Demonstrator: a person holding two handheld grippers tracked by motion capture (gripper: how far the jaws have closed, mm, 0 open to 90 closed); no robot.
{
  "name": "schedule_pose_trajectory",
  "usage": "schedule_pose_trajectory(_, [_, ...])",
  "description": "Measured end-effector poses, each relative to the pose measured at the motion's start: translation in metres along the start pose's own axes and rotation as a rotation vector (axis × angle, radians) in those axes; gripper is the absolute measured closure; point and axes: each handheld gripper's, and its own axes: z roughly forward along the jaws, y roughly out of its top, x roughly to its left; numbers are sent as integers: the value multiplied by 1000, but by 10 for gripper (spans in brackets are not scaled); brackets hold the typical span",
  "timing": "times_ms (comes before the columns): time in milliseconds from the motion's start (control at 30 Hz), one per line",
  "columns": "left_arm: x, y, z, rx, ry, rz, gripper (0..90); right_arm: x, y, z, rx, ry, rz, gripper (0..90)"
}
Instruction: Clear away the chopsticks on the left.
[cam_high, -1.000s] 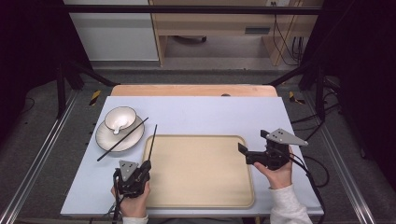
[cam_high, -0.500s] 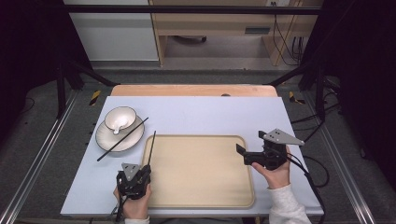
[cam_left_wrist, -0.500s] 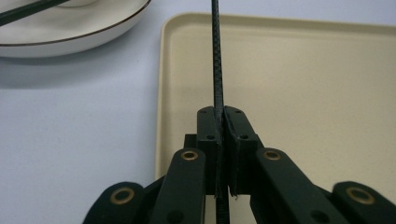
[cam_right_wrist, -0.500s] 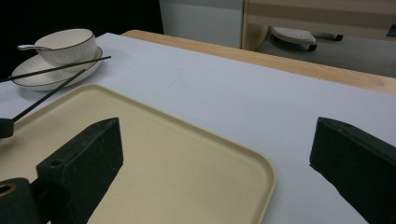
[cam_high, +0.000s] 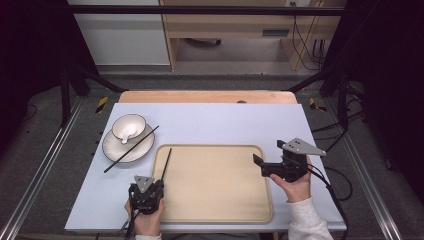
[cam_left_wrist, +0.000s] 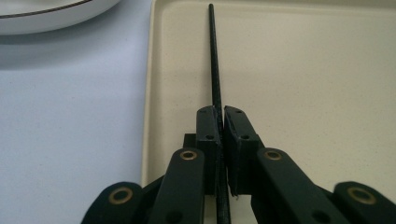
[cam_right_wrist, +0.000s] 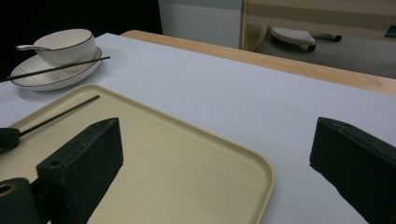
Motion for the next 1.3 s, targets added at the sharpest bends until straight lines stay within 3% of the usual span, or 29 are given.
schedule_pose_trajectory(200, [0, 1, 0, 1, 4, 10, 822, 0, 0, 1, 1, 2, -4, 28])
schedule_pose_trajectory(400, [6, 9, -7, -32, -25, 8, 763, 0, 0, 0, 2, 0, -1, 28])
schedule_pose_trajectory(500, [11, 17, -11, -65, -76, 4, 722, 0, 0, -1, -2, 0, -1, 28])
schedule_pose_trajectory(633, [15, 31, -14, -106, -149, 35, 643, 0, 1, -2, -8, -3, 0, 28])
schedule_pose_trajectory(867, [22, 63, -21, -155, -266, 128, 538, 0, 1, -3, -11, -3, 1, 28])
schedule_pose_trajectory(1033, [32, 84, -24, -181, -318, 180, 470, -1, 1, -3, -13, -3, 3, 28])
schedule_pose_trajectory(1167, [42, 95, -24, -168, -336, 235, 426, -1, 1, -4, -17, -3, 2, 28])
schedule_pose_trajectory(1300, [55, 95, -22, -144, -334, 299, 363, -1, 1, -4, -16, -5, 2, 28])
